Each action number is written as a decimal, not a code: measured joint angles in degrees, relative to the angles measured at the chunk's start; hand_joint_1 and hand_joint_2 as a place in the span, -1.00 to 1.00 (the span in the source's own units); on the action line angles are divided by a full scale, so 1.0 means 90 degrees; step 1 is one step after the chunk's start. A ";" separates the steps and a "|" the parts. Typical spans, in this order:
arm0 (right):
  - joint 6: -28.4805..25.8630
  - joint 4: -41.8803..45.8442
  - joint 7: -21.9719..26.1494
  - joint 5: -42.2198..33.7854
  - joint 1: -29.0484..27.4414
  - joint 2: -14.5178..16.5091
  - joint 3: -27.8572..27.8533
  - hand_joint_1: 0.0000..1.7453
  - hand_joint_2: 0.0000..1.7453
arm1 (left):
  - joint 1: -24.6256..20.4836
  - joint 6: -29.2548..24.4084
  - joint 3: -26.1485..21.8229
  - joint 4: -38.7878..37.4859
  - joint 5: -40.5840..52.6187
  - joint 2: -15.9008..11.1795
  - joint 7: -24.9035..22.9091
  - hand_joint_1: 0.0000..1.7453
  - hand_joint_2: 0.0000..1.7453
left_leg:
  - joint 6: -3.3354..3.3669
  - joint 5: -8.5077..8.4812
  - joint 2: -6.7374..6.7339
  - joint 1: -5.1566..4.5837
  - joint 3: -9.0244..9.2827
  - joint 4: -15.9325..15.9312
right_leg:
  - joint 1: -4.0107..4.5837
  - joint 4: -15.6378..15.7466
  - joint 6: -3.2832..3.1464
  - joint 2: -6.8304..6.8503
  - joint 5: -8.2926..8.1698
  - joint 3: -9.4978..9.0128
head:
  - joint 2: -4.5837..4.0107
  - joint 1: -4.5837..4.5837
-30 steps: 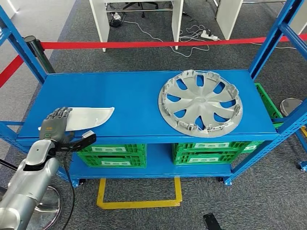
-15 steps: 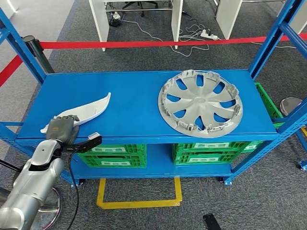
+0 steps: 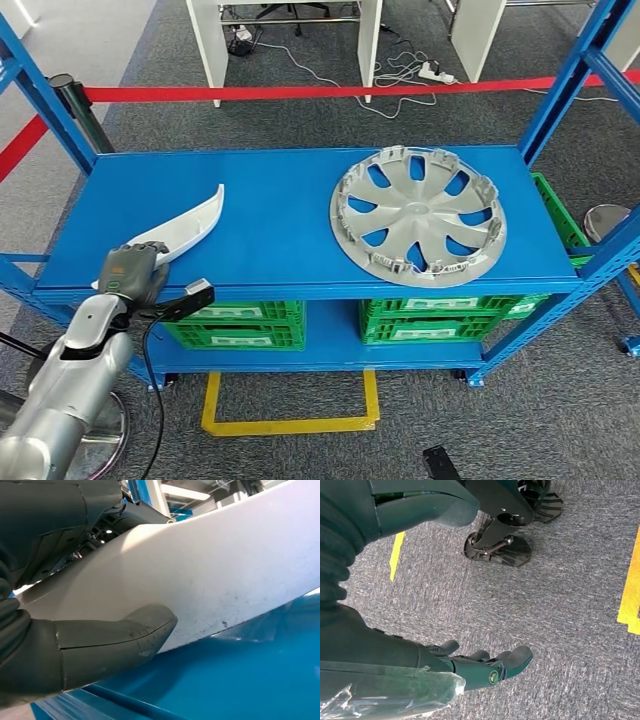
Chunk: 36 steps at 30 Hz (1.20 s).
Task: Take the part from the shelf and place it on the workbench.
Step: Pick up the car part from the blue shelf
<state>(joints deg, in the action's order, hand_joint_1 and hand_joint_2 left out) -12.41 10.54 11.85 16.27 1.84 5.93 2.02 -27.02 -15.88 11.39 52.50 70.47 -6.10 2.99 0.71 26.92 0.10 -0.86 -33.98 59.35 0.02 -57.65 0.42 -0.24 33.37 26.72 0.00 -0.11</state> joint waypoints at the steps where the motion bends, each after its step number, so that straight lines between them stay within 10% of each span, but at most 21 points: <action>1: 0.0000 0.0000 0.0006 -0.0001 -0.0002 0.0001 -0.0002 -1.00 1.00 | 0.0064 -0.0038 0.0001 0.0083 -0.0029 0.0000 0.0064 1.00 1.00 | 0.0000 0.0000 0.0000 0.0000 0.0000 0.0000 | 0.0000 0.0000 0.0000 -0.0002 0.0000 0.0001 | 0.0000 0.0001; 18: -0.0051 0.0000 0.0111 -0.0123 -0.0102 0.0000 -0.0254 -1.00 1.00 | 0.2419 -0.0503 0.0504 0.3659 -0.1018 0.0320 0.0887 1.00 1.00 | 0.0000 0.0016 0.0000 -0.0002 0.0003 0.0001 | -0.0004 0.0012 0.0001 0.0001 0.0015 0.0064 | 0.0000 0.0001; 22: -0.0064 0.0000 0.0116 -0.0157 -0.0099 0.0004 -0.0296 -1.00 1.00 | 0.2622 -0.0750 0.0545 0.3952 -0.1086 0.0368 0.1065 1.00 1.00 | 0.0140 -0.0064 -0.0007 0.0006 0.0090 -0.0157 | -0.0011 0.0108 0.0118 0.0009 -0.0022 -0.0016 | 0.0000 0.0005; 27: -0.0060 -0.0001 0.0211 -0.0321 -0.0111 -0.0001 -0.0430 -1.00 1.00 | 0.3195 -0.1548 0.0802 0.4482 -0.0991 0.0619 0.1254 1.00 1.00 | 0.0176 -0.0171 -0.0052 0.0107 0.0200 -0.0404 | -0.0087 -0.1367 0.0274 0.0006 0.0668 0.0771 | 0.0000 -0.0019; 29: -0.0009 -0.0002 0.0265 -0.0421 -0.0132 -0.0010 -0.0516 -1.00 1.00 | 0.3442 -0.1823 0.0914 0.4639 -0.1018 0.0710 0.1331 1.00 1.00 | 0.0129 -0.0151 -0.0051 0.0148 0.0199 -0.0379 | -0.0166 -0.1510 0.0370 0.0012 0.0494 0.0950 | 0.0000 -0.0016; 32: 0.0092 -0.0004 0.0370 -0.0521 -0.0136 -0.0024 -0.0643 -1.00 1.00 | 0.3703 -0.2208 0.1050 0.4820 -0.1143 0.0827 0.1467 1.00 1.00 | -0.0058 -0.0060 -0.0030 0.0231 0.0166 -0.0209 | -0.0278 -0.0471 0.0535 0.0006 -0.0189 0.0579 | 0.0000 -0.0040; 36: 0.0134 -0.0009 0.0449 -0.0562 -0.0149 -0.0005 -0.0737 -1.00 1.00 | 0.3847 -0.2437 0.1150 0.4953 -0.1292 0.0912 0.1559 1.00 1.00 | -0.0229 -0.0075 0.0000 0.0221 0.0044 -0.0055 | -0.0271 -0.0232 0.0313 -0.0048 -0.0315 0.0507 | 0.0001 -0.0025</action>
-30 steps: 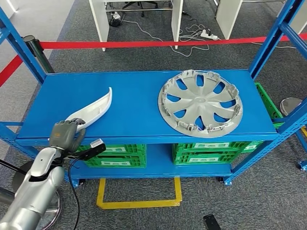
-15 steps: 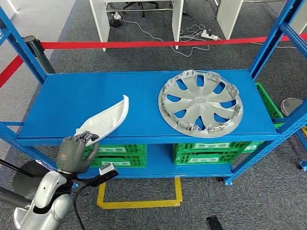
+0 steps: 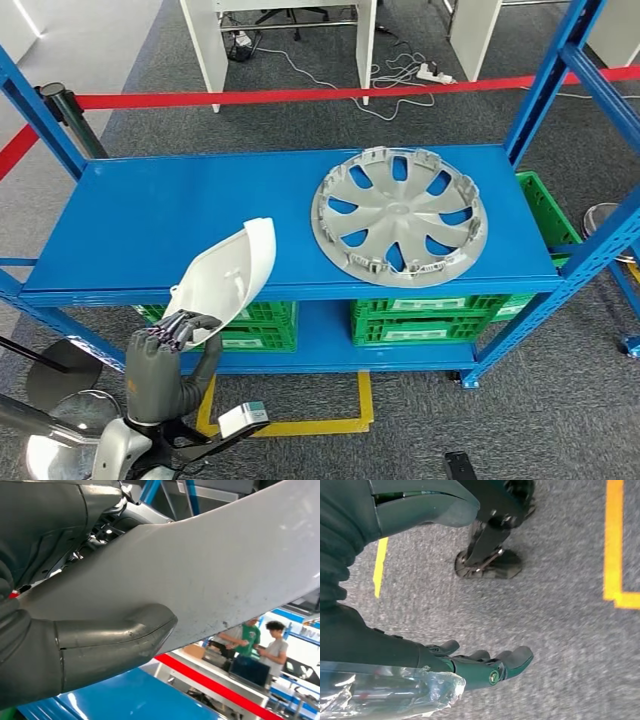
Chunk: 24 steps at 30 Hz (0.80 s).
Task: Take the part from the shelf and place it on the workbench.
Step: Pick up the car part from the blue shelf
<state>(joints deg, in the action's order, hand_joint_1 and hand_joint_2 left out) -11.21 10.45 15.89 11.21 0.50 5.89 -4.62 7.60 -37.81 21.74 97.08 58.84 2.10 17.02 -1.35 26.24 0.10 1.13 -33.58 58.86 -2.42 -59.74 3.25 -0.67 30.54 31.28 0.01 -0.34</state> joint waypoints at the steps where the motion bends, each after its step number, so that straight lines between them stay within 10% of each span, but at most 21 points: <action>1: 0.0005 -0.0001 0.0008 -0.0017 -0.0014 -0.0001 -0.0026 -1.00 1.00 | 0.0029 -0.0035 0.0013 0.0010 -0.0041 0.0013 0.0029 1.00 1.00 | -0.0022 0.0015 -0.0002 0.0011 -0.0024 0.0015 | 0.0003 -0.0015 -0.0053 0.0004 -0.0024 0.0033 | -0.0001 0.0022; 7: 0.0009 -0.0001 0.0106 -0.0140 -0.0032 -0.0001 -0.0194 -1.00 1.00 | 0.0164 -0.0197 0.0052 0.0033 -0.0350 0.0146 0.0384 1.00 1.00 | -0.0034 0.1139 -0.0007 0.0009 -0.0583 0.1697 | 0.0099 -0.0023 -0.0309 0.0057 -0.0210 0.0286 | -0.0001 0.0084; 9: -0.0003 -0.0001 0.0105 -0.0151 -0.0034 -0.0001 -0.0240 -1.00 1.00 | 0.0214 -0.0200 0.0036 0.0041 -0.0451 0.0204 0.0566 1.00 1.00 | 0.0066 0.1005 -0.0005 -0.0036 -0.0346 0.1498 | 0.0157 -0.0022 -0.0332 0.0064 -0.0274 0.0357 | -0.0001 0.0084; 13: -0.0010 -0.0001 0.0140 -0.0171 -0.0027 0.0034 -0.0297 -1.00 1.00 | 0.0266 -0.0211 -0.0027 0.0141 -0.0597 0.0315 0.0862 1.00 1.00 | 0.0388 0.0547 -0.0001 -0.0197 0.0533 0.0028 | 0.0211 -0.0022 -0.0300 0.0067 -0.0419 0.0468 | -0.0001 0.0078; 17: -0.0118 -0.0001 0.0246 -0.0192 -0.0028 0.0064 -0.0361 -1.00 1.00 | 0.0320 -0.0225 -0.0102 0.0197 -0.0740 0.0362 0.0955 1.00 1.00 | 0.0386 0.0339 -0.0014 -0.0200 0.0493 -0.0225 | 0.0188 -0.0003 -0.0152 0.0078 -0.0479 0.0568 | -0.0001 0.0079; 21: -0.0640 -0.0001 0.0248 -0.0157 -0.0023 0.0071 -0.0402 -1.00 1.00 | 0.0327 -0.0231 -0.0144 0.0210 -0.0795 0.0396 0.0960 1.00 1.00 | 0.0400 0.0034 -0.0044 -0.0170 0.0262 -0.0357 | 0.0186 -0.1050 -0.0065 0.0075 0.0472 0.0886 | -0.0001 0.0027; 24: -0.0735 -0.0001 0.0226 -0.0176 -0.0021 0.0072 -0.0440 -1.00 1.00 | 0.0338 -0.0231 -0.0176 0.0210 -0.0795 0.0399 0.0960 1.00 1.00 | 0.0367 -0.0144 -0.0064 -0.0178 0.0012 -0.0323 | 0.0178 -0.1430 -0.0019 0.0079 0.0375 0.0709 | -0.0001 0.0026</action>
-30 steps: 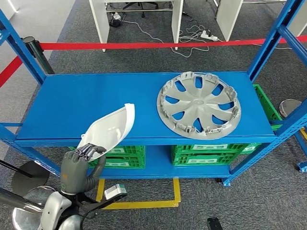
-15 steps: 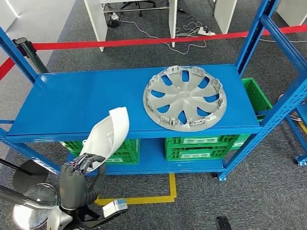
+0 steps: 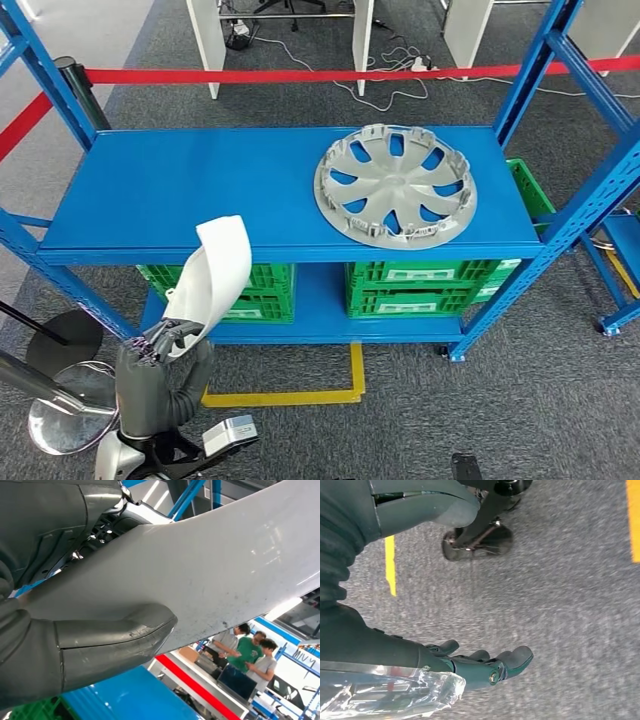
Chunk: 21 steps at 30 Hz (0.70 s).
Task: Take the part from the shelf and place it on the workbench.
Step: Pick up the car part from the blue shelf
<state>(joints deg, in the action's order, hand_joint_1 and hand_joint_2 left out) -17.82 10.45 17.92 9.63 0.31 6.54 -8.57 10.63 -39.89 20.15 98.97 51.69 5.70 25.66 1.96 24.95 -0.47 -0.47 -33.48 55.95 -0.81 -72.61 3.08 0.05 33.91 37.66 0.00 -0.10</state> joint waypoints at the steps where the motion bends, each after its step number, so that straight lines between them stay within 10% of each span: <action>1: -0.0007 0.0000 -0.0002 -0.0003 0.0005 0.0000 -0.0008 -1.00 1.00 | 0.0000 0.0000 -0.0008 0.0000 0.0000 0.0001 0.0000 1.00 1.00 | -0.0022 -0.0051 0.0000 0.0003 -0.0083 0.0026 | -0.0008 0.0274 0.0010 0.0001 -0.0190 -0.0257 | 0.0000 0.0001; 4: -0.0108 0.0000 -0.0019 0.0011 0.0054 0.0000 -0.0030 -1.00 1.00 | 0.0002 -0.0001 -0.0030 0.0003 -0.0008 0.0006 0.0004 1.00 1.00 | -0.0111 -0.0171 0.0003 -0.0017 -0.0266 0.0144 | -0.0017 0.1521 -0.0021 -0.0014 -0.0231 -0.1126 | 0.0000 0.0004; 8: -0.0855 0.0000 0.0015 0.0039 0.0060 0.0006 -0.0096 -1.00 1.00 | 0.0020 -0.0006 -0.0067 0.0010 -0.0033 0.0017 0.0049 1.00 1.00 | -0.0237 -0.0239 0.0017 -0.0013 -0.0343 0.0212 | 0.0004 0.1776 -0.0239 0.0008 -0.0229 -0.1153 | 0.0000 0.0028; 12: -0.1166 0.0000 0.0125 0.0008 0.0056 0.0000 -0.0223 -1.00 1.00 | 0.0048 -0.0007 -0.0155 0.0012 -0.0182 0.0020 0.0185 1.00 1.00 | -0.0380 0.0887 0.0034 0.0044 -0.0621 0.1346 | -0.0002 0.1776 -0.0405 0.0036 -0.0494 -0.0895 | 0.0000 0.0077; 14: -0.1063 0.0000 0.0110 -0.0021 0.0048 -0.0002 -0.0283 -1.00 1.00 | 0.0046 -0.0007 -0.0176 0.0012 -0.0273 0.0020 0.0273 1.00 1.00 | -0.0390 0.1085 0.0034 0.0057 -0.0638 0.1906 | 0.0014 0.1755 -0.0402 0.0039 -0.0633 -0.0734 | 0.0000 0.0079; 18: -0.0820 0.0000 0.0145 -0.0053 0.0047 0.0010 -0.0352 -1.00 1.00 | -0.0003 -0.0007 -0.0189 0.0012 -0.0385 0.0032 0.0368 1.00 1.00 | -0.0196 0.0596 0.0045 0.0013 0.0431 0.0679 | 0.0056 0.1713 -0.0365 0.0026 -0.0855 -0.0447 | 0.0000 0.0079; 21: -0.0722 0.0000 0.0160 -0.0038 0.0044 0.0030 -0.0376 -1.00 1.00 | -0.0036 -0.0007 -0.0235 0.0012 -0.0410 0.0073 0.0428 1.00 1.00 | -0.0072 0.0631 0.0052 -0.0053 0.0882 -0.0113 | 0.0046 0.1715 -0.0254 0.0027 -0.1008 -0.0361 | 0.0000 0.0074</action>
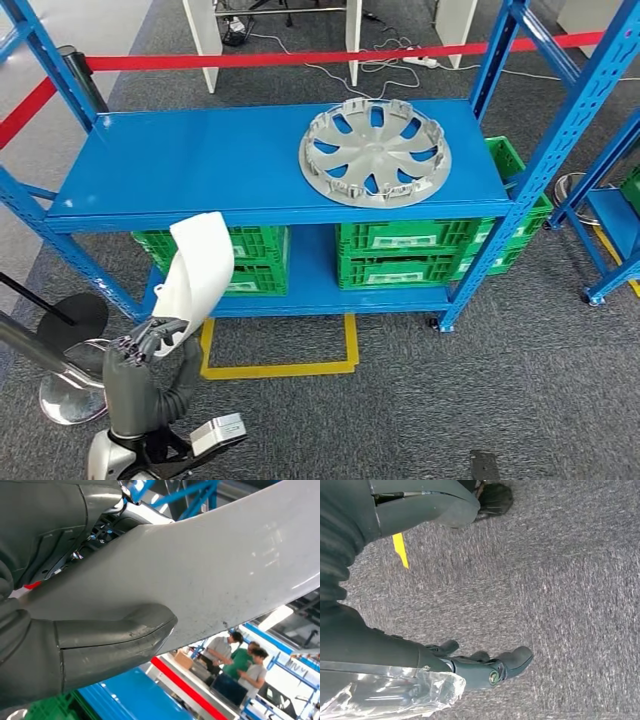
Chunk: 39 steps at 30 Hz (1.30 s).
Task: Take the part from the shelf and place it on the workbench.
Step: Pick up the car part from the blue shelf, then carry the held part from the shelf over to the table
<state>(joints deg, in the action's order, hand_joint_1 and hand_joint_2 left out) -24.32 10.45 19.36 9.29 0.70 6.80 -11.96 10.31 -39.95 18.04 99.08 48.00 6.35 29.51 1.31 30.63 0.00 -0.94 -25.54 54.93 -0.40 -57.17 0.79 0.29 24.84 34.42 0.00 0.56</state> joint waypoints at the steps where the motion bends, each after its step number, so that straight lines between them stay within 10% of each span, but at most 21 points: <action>1: 0.0015 -0.0001 0.0001 0.0006 -0.0004 0.0001 -0.0006 -1.00 1.00 | 0.0004 0.0000 -0.0024 0.0000 -0.0022 0.0009 0.0027 1.00 1.00 | 0.0012 -0.0039 -0.0002 -0.0001 -0.0025 -0.0044 | -0.0014 0.0008 0.0045 0.0003 -0.0048 0.0025 | 0.0000 0.0001; 3: 0.0030 -0.0002 0.0000 0.0008 -0.0014 0.0002 -0.0027 -1.00 1.00 | 0.0007 -0.0001 -0.0059 -0.0001 -0.0085 0.0019 0.0073 1.00 1.00 | 0.0063 -0.0178 -0.0025 0.0016 -0.0123 -0.0099 | -0.0023 -0.0095 0.0117 -0.0007 0.0097 0.0116 | 0.0000 -0.0002; 7: 0.0028 -0.0002 -0.0002 0.0006 -0.0020 0.0002 -0.0056 -1.00 1.00 | 0.0002 -0.0001 -0.0087 -0.0026 -0.0162 0.0035 0.0117 1.00 1.00 | 0.0119 -0.0484 -0.0049 0.0026 -0.0475 -0.0111 | -0.0033 -0.1403 0.0208 -0.0021 0.1164 0.0481 | 0.0000 -0.0052; 9: 0.0028 -0.0002 -0.0001 0.0004 -0.0024 0.0002 -0.0073 -1.00 1.00 | 0.0001 0.0000 -0.0096 -0.0052 -0.0177 0.0035 0.0121 1.00 1.00 | 0.0096 -0.0636 -0.0057 0.0027 -0.0700 -0.0074 | -0.0039 -0.1785 0.0244 -0.0020 0.1084 0.0417 | 0.0000 -0.0055; 11: 0.0026 -0.0001 0.0007 -0.0005 -0.0025 0.0002 -0.0087 -1.00 1.00 | -0.0001 0.0000 -0.0105 -0.0076 -0.0186 0.0035 0.0122 1.00 1.00 | 0.0051 -0.0754 -0.0060 0.0037 -0.0926 0.0010 | -0.0059 -0.1322 0.0266 -0.0019 0.0705 -0.0062 | 0.0000 -0.0056; 14: 0.0021 0.0002 0.0037 -0.0019 0.0001 0.0008 -0.0095 -1.00 1.00 | -0.0014 -0.0001 -0.0119 -0.0090 -0.0196 0.0036 0.0125 1.00 1.00 | -0.0041 -0.0871 -0.0056 0.0003 -0.1156 0.0195 | -0.0075 -0.0069 0.0223 -0.0030 0.0802 -0.0939 | 0.0000 -0.0060; 17: 0.0015 0.0002 0.0052 -0.0025 -0.0017 0.0019 -0.0108 -1.00 1.00 | -0.0030 -0.0001 -0.0124 -0.0104 -0.0200 0.0035 0.0132 1.00 1.00 | -0.0129 -0.0964 -0.0049 0.0006 -0.1227 0.0242 | -0.0064 0.0129 0.0050 -0.0018 0.0845 -0.0924 | 0.0000 -0.0055; 22: 0.0010 0.0002 0.0069 -0.0033 -0.0037 0.0034 -0.0154 -1.00 1.00 | -0.0055 -0.0002 -0.0125 -0.0171 -0.0225 0.0019 0.0124 1.00 1.00 | -0.0306 0.0347 -0.0028 0.0080 -0.1521 0.1561 | -0.0063 0.0110 -0.0126 0.0020 0.0496 -0.0569 | 0.0000 -0.0019; 24: 0.0012 0.0002 0.0075 -0.0027 -0.0047 0.0036 -0.0157 -1.00 1.00 | -0.0086 -0.0002 -0.0124 -0.0222 -0.0234 0.0009 0.0121 1.00 1.00 | -0.0303 0.0400 -0.0027 0.0090 -0.1467 0.2007 | -0.0048 0.0078 -0.0121 0.0021 0.0354 -0.0390 | 0.0000 -0.0017; 27: 0.0009 0.0002 0.0074 -0.0025 -0.0054 0.0053 -0.0165 -1.00 1.00 | -0.0164 -0.0002 -0.0103 -0.0282 -0.0264 -0.0011 0.0113 1.00 1.00 | -0.0164 -0.0033 -0.0014 0.0066 -0.0654 0.1108 | -0.0013 0.0024 -0.0101 0.0013 0.0184 -0.0140 | 0.0000 -0.0019; 30: 0.0011 0.0002 0.0075 -0.0031 -0.0054 0.0086 -0.0188 -1.00 1.00 | -0.0260 -0.0002 -0.0064 -0.0306 -0.0296 -0.0028 0.0098 1.00 1.00 | -0.0024 -0.0023 0.0004 0.0013 0.0019 0.0050 | 0.0008 0.0017 -0.0018 0.0004 0.0029 -0.0035 | 0.0000 -0.0025; 33: 0.0019 0.0002 0.0076 -0.0040 -0.0064 0.0104 -0.0203 -1.00 1.00 | -0.0316 -0.0002 -0.0047 -0.0335 -0.0321 -0.0048 0.0067 1.00 1.00 | 0.0040 -0.0171 -0.0019 0.0008 -0.0054 -0.0096 | -0.0024 -0.0009 0.0109 -0.0002 0.0005 0.0054 | 0.0000 -0.0019; 37: 0.0033 0.0002 0.0077 -0.0046 -0.0073 0.0109 -0.0209 -1.00 1.00 | -0.0386 0.0005 -0.0034 -0.0393 -0.0334 -0.0075 0.0012 1.00 1.00 | 0.0131 -0.0480 -0.0053 0.0021 -0.0382 -0.0128 | -0.0033 -0.1159 0.0188 -0.0021 0.1033 0.0425 | 0.0000 -0.0059; 39: 0.0045 0.0002 0.0077 -0.0046 -0.0074 0.0109 -0.0212 -1.00 1.00 | -0.0402 0.0012 -0.0023 -0.0436 -0.0335 -0.0092 0.0007 1.00 1.00 | 0.0118 -0.0630 -0.0060 0.0016 -0.0602 -0.0091 | -0.0033 -0.1714 0.0220 -0.0021 0.1115 0.0449 | 0.0000 -0.0059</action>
<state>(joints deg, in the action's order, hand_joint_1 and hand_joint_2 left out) -23.91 10.47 20.05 8.87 0.03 7.78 -13.87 6.69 -39.85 17.83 95.15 44.98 5.52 29.57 2.38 24.96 -0.54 -0.80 -30.96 54.12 -0.70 -72.60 2.77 0.11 34.88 38.45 0.00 0.03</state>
